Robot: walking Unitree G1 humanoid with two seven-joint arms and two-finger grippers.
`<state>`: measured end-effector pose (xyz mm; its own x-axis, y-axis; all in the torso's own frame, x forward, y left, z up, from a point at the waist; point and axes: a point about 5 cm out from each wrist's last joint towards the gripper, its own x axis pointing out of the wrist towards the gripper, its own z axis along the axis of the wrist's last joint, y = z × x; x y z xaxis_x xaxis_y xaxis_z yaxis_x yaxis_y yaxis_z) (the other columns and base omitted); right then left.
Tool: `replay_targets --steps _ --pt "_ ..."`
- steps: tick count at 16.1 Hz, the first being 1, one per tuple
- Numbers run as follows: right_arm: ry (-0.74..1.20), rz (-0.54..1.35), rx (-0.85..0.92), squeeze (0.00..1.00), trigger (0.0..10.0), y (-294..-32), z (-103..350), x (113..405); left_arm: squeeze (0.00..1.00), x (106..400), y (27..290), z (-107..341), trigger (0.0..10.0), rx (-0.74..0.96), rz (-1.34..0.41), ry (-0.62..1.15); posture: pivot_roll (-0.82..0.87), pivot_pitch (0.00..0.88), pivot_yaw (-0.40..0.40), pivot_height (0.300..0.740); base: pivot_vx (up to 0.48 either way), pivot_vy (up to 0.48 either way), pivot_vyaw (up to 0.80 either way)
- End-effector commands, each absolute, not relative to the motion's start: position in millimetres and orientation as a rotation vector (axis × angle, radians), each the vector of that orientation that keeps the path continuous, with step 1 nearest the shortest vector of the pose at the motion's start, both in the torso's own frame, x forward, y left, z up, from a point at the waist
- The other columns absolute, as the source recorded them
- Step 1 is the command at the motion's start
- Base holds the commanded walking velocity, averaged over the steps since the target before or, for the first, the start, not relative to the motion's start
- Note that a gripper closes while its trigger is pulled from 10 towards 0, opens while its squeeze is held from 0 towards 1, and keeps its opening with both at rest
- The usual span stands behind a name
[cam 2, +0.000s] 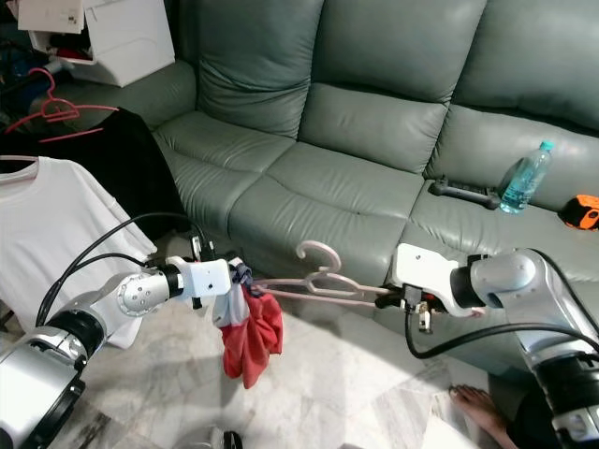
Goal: Hang hanger
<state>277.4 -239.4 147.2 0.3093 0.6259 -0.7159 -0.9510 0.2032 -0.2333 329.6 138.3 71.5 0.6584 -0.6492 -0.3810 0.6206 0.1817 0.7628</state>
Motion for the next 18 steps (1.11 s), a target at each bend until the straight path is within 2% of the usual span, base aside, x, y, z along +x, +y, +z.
replay_targets --steps 1,7,18 --pt "0.507 1.199 -0.724 0.0 10.0 -235.2 153.1 276.2 0.0 336.1 133.3 84.7 10.0 1.087 -0.894 -0.101 -0.12 0.009 0.073 0.74 0.0 0.0 0.0" --pt "0.529 1.208 -0.712 0.0 10.0 -233.8 152.6 270.6 0.0 340.4 130.1 91.7 10.0 1.141 -0.85 -0.174 -0.12 0.012 0.075 0.74 0.0 0.0 0.0" --pt "0.538 1.209 -0.684 0.0 10.0 -231.1 152.4 266.2 0.0 343.0 134.8 91.4 10.0 1.179 -0.808 -0.166 -0.12 0.013 0.081 0.74 0.0 0.0 0.0"
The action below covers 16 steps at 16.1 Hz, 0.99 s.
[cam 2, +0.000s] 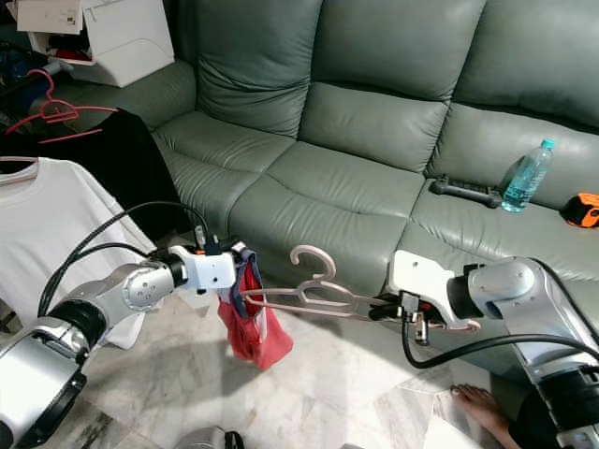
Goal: Hang hanger
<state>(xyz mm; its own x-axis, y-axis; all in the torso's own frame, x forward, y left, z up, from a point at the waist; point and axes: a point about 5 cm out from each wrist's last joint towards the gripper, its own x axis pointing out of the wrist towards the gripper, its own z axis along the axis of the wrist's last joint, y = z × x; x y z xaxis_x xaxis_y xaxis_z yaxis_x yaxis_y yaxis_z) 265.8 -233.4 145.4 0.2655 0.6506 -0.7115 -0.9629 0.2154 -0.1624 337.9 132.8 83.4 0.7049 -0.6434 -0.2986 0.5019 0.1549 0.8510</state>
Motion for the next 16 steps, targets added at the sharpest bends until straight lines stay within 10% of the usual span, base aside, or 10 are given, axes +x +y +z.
replay_targets --steps 1,16 --pt "0.538 1.206 -0.684 0.0 10.0 -231.4 151.8 266.7 0.0 342.9 134.1 91.6 10.0 1.176 -0.81 -0.171 -0.12 0.014 0.081 0.74 0.0 0.0 0.0" --pt "0.459 1.028 -0.601 0.0 10.0 -238.4 128.7 291.1 0.0 323.7 109.3 92.0 10.0 1.075 -0.955 -0.354 -0.11 0.011 0.078 0.74 0.0 0.0 0.0"
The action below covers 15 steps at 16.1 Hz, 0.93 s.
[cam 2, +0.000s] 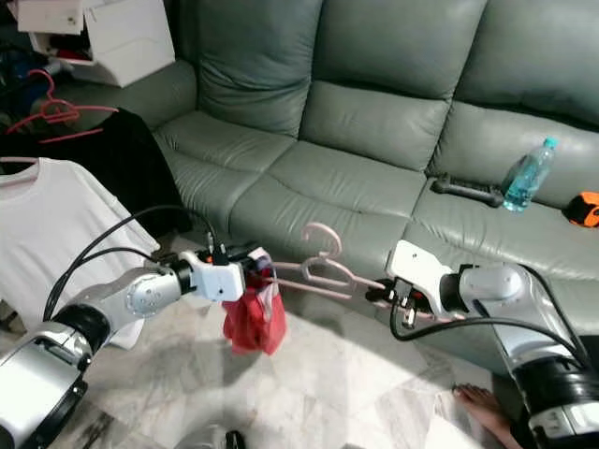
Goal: Hang hanger
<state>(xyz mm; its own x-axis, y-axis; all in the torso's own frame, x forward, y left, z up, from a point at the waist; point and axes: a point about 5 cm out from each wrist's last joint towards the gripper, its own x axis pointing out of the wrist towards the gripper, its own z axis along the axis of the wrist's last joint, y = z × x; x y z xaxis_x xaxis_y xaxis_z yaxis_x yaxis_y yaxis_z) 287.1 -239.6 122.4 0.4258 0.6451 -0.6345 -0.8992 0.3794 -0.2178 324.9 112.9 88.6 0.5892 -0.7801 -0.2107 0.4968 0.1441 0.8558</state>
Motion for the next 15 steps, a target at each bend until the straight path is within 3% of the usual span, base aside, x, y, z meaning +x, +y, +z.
replay_targets --steps 1,5,9,11,15 --pt "0.467 1.014 -0.598 0.0 10.0 -239.0 122.7 292.4 0.0 321.6 104.7 92.1 10.0 1.064 -0.976 -0.371 -0.11 0.011 0.078 0.74 0.0 0.0 0.0" --pt "0.467 0.997 -0.591 0.0 10.0 -238.6 116.0 293.6 0.0 320.7 108.1 85.9 10.0 1.088 -0.983 -0.326 -0.1 0.01 0.08 0.74 0.0 0.0 0.0" --pt "0.497 1.139 -0.505 0.0 10.0 -224.6 116.0 278.9 0.0 329.3 115.9 83.9 10.0 1.104 -0.921 -0.228 -0.1 0.01 0.081 0.74 0.0 0.0 0.0" --pt "0.549 1.18 -0.548 0.0 10.0 -222.9 111.2 272.9 0.0 330.0 114.6 83.8 10.0 1.101 -0.925 -0.217 -0.11 0.012 0.081 0.74 0.0 0.0 0.0" --pt "0.551 1.092 -0.604 0.0 10.0 -232.7 109.2 279.4 0.0 329.7 114.7 84.6 10.0 1.096 -0.933 -0.217 -0.11 0.012 0.08 0.74 0.0 0.0 0.0"
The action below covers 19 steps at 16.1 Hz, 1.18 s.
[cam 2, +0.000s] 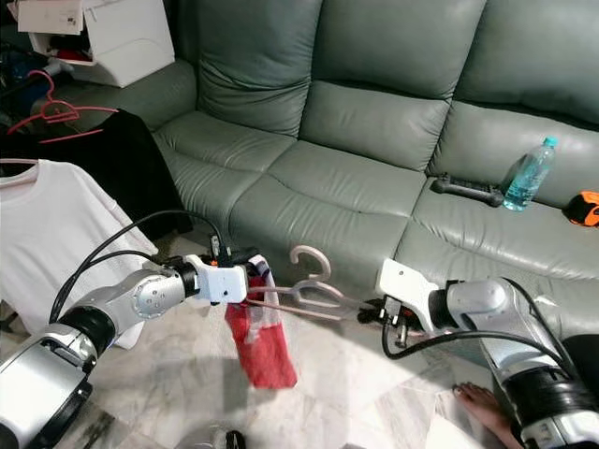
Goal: Hang hanger
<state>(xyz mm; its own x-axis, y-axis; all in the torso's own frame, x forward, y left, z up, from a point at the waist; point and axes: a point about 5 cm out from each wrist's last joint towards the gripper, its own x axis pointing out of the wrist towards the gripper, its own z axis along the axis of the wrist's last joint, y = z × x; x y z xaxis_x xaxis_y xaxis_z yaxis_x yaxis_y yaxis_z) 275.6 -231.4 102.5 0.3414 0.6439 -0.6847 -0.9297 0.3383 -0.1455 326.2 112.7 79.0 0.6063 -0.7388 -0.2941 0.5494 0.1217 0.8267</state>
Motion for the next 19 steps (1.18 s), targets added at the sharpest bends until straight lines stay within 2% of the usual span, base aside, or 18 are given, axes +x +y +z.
replay_targets --steps 1,6,10,13,16,19 --pt "0.534 1.056 -0.602 0.0 10.0 -233.8 110.5 282.9 0.0 329.6 115.3 84.6 10.0 1.088 -0.933 -0.212 -0.11 0.012 0.08 0.74 0.0 0.0 0.0" --pt "0.402 0.954 -0.585 0.0 10.0 -229.2 116.8 299.1 0.0 330.5 120.4 85.3 10.0 1.079 -0.916 -0.199 -0.1 0.014 0.079 0.74 0.0 0.0 0.0" --pt "0.405 0.965 -0.561 0.0 10.0 -225.0 111.9 299.3 0.0 331.0 119.9 85.7 10.0 1.043 -0.924 -0.175 -0.11 0.013 0.083 0.74 0.0 0.0 0.0" --pt "0.439 0.904 -0.525 0.0 10.0 -218.5 92.4 305.9 0.0 329.4 98.6 91.7 10.0 0.85 -0.995 -0.165 -0.1 0.013 0.082 0.74 0.0 0.0 0.0" --pt "0.42 0.808 -0.516 0.0 10.0 -217.6 88.0 313.6 0.0 326.1 87.6 92.7 10.0 0.754 -1.072 -0.131 -0.09 0.011 0.079 0.74 0.0 0.0 0.0" --pt "0.472 0.86 -0.497 0.0 10.0 -214.3 77.7 306.3 0.0 324.7 82.4 91.9 10.0 0.66 -1.113 -0.076 -0.1 0.01 0.083 0.74 0.0 0.0 0.0"
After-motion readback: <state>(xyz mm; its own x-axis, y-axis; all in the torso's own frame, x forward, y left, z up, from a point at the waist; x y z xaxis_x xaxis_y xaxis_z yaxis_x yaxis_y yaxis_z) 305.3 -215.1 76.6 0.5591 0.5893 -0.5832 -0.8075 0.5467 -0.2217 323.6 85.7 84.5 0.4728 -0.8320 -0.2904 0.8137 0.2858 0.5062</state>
